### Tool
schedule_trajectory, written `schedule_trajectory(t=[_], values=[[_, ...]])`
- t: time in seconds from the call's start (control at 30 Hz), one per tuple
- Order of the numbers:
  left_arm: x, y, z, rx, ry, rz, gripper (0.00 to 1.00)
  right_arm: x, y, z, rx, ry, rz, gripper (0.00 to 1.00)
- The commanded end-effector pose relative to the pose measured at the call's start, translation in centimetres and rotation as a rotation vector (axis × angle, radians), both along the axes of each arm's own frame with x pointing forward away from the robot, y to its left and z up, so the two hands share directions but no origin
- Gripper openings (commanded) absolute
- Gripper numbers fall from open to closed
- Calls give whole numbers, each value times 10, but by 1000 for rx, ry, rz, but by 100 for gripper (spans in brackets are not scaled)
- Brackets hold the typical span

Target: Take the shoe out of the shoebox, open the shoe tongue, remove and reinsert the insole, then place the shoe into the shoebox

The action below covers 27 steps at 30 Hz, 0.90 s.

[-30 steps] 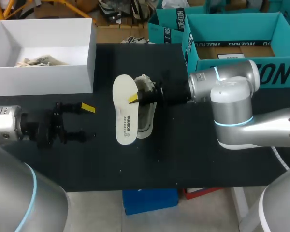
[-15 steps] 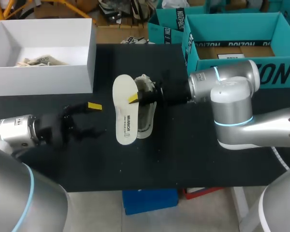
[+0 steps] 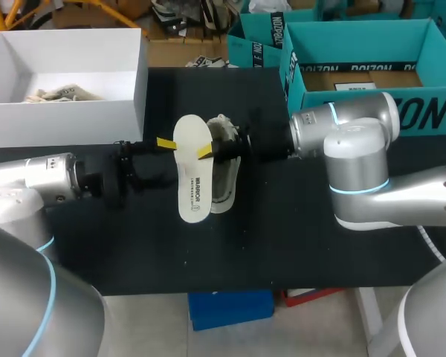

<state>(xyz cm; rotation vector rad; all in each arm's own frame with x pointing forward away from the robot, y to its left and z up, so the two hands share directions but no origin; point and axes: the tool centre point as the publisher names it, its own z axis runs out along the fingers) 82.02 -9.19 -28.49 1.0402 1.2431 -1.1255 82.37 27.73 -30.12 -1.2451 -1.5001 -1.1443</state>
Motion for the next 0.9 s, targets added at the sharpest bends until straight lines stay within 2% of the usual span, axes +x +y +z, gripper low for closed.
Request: schedule_trajectory(t=[0.03, 0.1, 0.13, 0.2, 0.43, 0.7, 0.83, 0.9], values=[[8, -8, -5, 9, -6, -4, 67, 0, 1, 0, -2, -1, -2, 0], [10, -11, -5, 13, -11, -8, 58, 0, 1, 0, -2, -1, -2, 0], [11, -12, -5, 19, -20, -12, 48, 0, 1, 0, -2, -1, -2, 0], [12, -14, -4, 26, -29, -13, 44, 0, 1, 0, -2, -1, -2, 0], [18, -17, -5, 34, -51, 5, 43, 0, 1, 0, -2, -1, -2, 0], [17, -23, -7, 33, -56, -8, 41, 0, 1, 0, -2, -1, -2, 0], [16, -25, -8, 35, -59, -13, 33, 0, 1, 0, -2, -1, -2, 0], [17, -26, -9, 34, -58, -12, 22, 0, 1, 0, -2, -1, -2, 0]])
